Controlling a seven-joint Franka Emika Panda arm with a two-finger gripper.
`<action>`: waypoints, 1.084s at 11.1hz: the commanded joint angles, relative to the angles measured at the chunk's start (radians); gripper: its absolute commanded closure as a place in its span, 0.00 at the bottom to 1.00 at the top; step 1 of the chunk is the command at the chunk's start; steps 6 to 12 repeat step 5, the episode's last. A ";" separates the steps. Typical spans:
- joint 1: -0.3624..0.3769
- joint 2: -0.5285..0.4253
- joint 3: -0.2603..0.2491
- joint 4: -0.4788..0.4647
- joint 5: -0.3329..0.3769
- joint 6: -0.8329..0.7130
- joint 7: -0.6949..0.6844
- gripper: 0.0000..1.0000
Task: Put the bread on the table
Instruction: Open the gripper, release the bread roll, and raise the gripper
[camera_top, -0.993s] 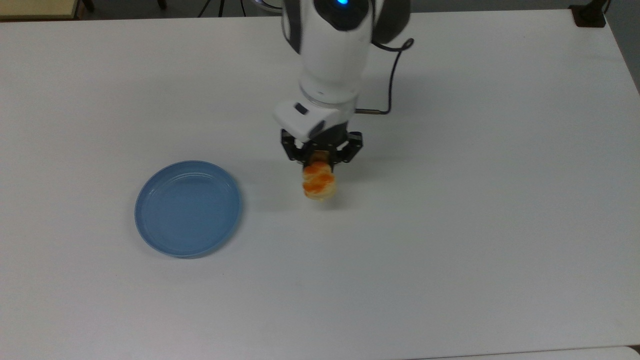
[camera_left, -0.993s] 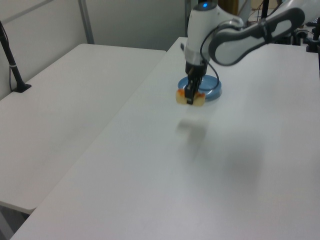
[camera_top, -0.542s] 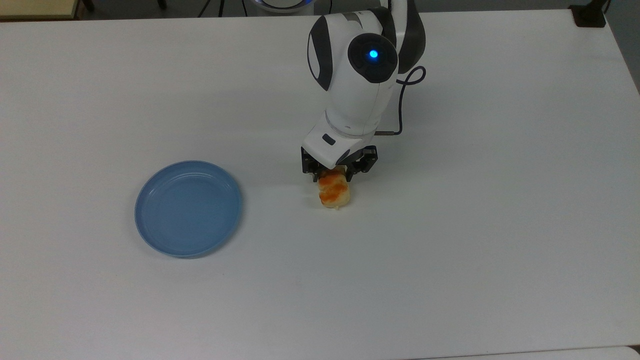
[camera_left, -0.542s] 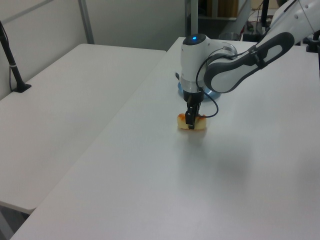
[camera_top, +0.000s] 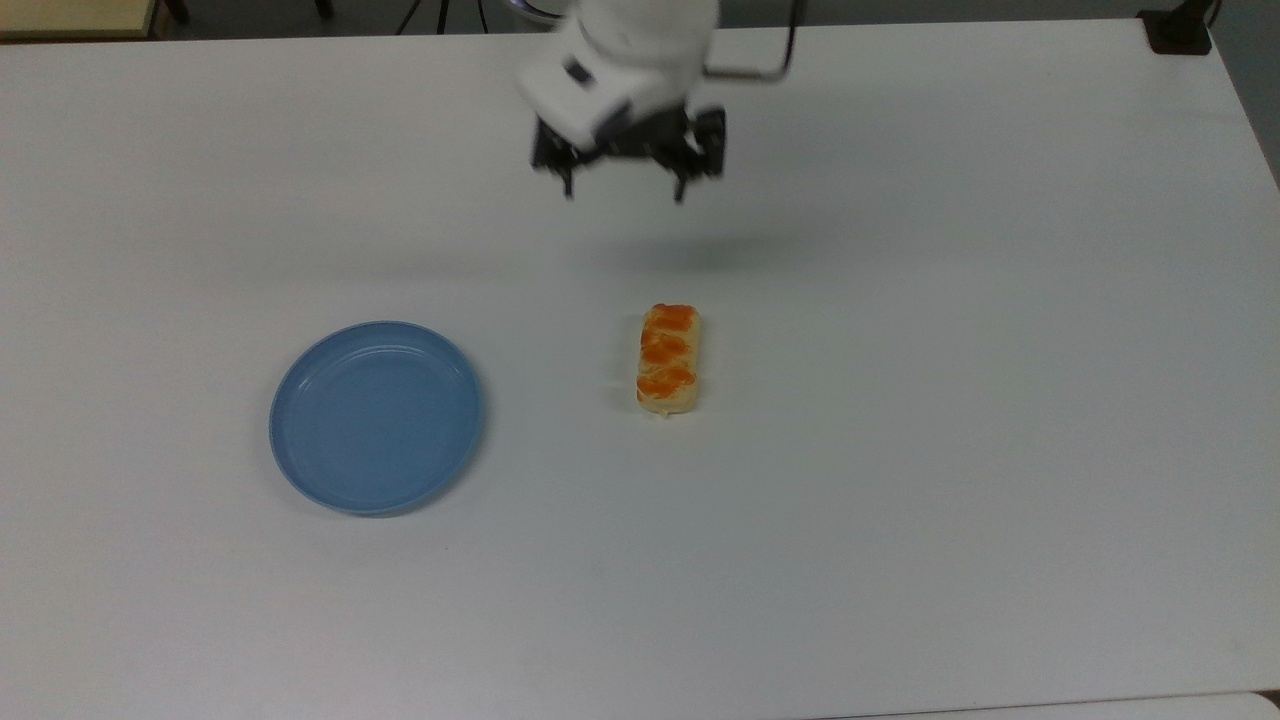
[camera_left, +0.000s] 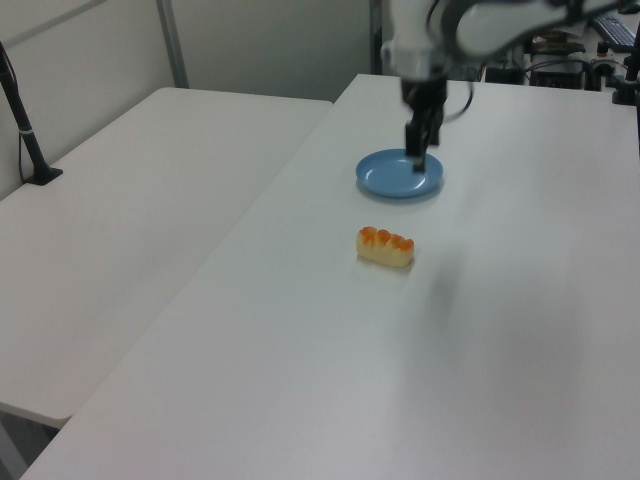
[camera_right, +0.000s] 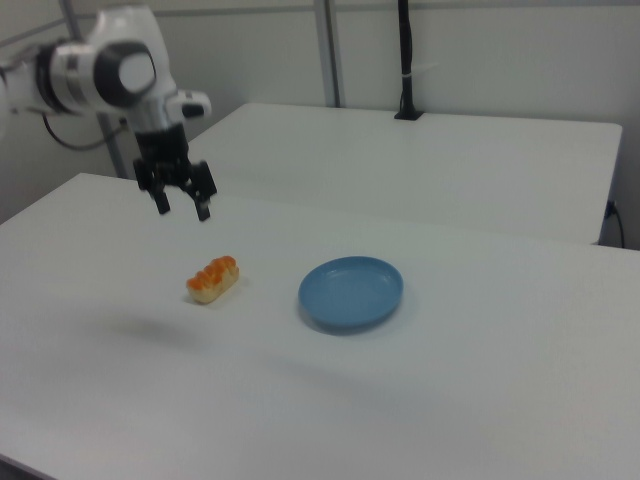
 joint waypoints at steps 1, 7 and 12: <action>-0.181 -0.152 0.096 -0.052 0.011 -0.093 -0.017 0.00; -0.206 -0.157 0.076 -0.038 0.061 -0.096 -0.077 0.00; -0.206 -0.157 0.076 -0.038 0.061 -0.096 -0.077 0.00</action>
